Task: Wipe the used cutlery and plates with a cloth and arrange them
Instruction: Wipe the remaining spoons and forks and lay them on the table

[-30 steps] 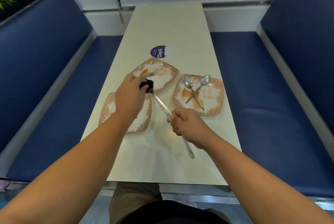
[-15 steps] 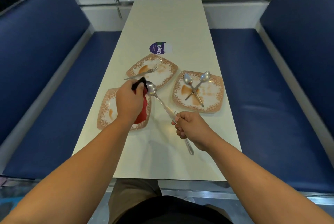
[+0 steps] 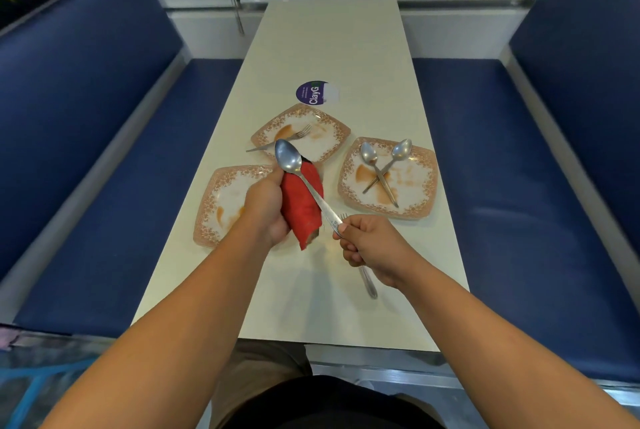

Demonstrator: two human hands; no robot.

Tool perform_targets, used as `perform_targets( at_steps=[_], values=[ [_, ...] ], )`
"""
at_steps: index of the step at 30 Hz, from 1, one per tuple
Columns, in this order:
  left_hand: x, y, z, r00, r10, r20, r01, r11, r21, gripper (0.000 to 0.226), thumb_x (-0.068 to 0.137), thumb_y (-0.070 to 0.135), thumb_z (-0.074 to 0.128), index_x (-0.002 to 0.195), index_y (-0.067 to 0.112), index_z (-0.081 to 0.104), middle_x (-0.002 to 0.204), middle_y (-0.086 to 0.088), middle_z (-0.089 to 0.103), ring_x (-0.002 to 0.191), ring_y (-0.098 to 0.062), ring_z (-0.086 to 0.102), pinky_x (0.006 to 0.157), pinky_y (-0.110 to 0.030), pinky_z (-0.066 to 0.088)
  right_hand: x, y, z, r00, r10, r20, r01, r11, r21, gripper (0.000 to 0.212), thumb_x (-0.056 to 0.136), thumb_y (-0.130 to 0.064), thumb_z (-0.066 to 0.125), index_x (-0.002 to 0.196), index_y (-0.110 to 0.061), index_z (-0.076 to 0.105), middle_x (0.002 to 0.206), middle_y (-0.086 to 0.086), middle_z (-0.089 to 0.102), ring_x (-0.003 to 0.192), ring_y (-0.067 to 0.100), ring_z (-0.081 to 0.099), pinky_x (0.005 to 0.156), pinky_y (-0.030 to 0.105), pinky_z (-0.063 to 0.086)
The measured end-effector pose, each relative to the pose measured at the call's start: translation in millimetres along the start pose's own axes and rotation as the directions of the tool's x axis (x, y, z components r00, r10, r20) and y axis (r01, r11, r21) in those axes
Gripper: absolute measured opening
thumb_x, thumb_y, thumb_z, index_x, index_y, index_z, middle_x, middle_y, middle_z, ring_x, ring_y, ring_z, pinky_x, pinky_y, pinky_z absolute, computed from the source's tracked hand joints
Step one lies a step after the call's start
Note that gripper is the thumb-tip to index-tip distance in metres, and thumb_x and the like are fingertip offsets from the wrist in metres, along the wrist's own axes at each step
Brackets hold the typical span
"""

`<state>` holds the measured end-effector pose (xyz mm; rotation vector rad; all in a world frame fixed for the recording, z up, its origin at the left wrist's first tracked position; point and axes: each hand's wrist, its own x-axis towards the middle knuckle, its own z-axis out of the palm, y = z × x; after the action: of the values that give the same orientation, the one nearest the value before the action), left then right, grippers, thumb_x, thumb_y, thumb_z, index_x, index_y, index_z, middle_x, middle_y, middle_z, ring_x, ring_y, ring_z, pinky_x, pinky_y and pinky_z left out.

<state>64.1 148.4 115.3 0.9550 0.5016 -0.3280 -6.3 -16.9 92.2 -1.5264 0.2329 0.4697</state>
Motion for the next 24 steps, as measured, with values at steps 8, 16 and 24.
perform_targets(
  at_steps=[8,16,24],
  values=[
    [11,17,-14,0.946,0.325,0.019,-0.293,0.823,0.486,0.024,0.093,0.021,0.071,0.116,0.014,0.069,0.102,-0.012,0.072,0.083,-0.025,0.069,0.079,-0.044,0.061,-1,15,-7,1.0,0.027,-0.013,-0.028,0.995,-0.097,0.027,0.103,-0.009,0.047,0.082,0.001,0.061,0.056,0.001,0.039,0.046,0.012,0.035,0.048,0.022,0.031],
    [12,14,-5,0.888,0.458,0.045,-0.344,0.596,0.726,0.012,0.098,0.021,0.062,0.1,0.01,0.064,0.082,-0.005,0.065,0.07,-0.021,0.064,0.064,-0.032,0.055,-2,16,-5,1.0,0.006,0.023,-0.003,0.992,-0.126,0.027,0.104,-0.012,0.047,0.087,0.001,0.063,0.058,0.0,0.044,0.048,0.012,0.039,0.049,0.02,0.035],
    [-5,-27,8,0.957,0.27,0.103,-0.278,0.759,0.589,0.052,0.097,0.057,0.045,0.101,0.015,0.076,0.1,-0.013,0.075,0.097,-0.036,0.071,0.093,-0.056,0.054,10,10,4,0.997,-0.07,-0.024,0.067,0.991,-0.114,0.031,0.102,-0.014,0.048,0.073,-0.006,0.057,0.053,-0.007,0.048,0.047,0.01,0.042,0.053,0.027,0.035]
  ],
)
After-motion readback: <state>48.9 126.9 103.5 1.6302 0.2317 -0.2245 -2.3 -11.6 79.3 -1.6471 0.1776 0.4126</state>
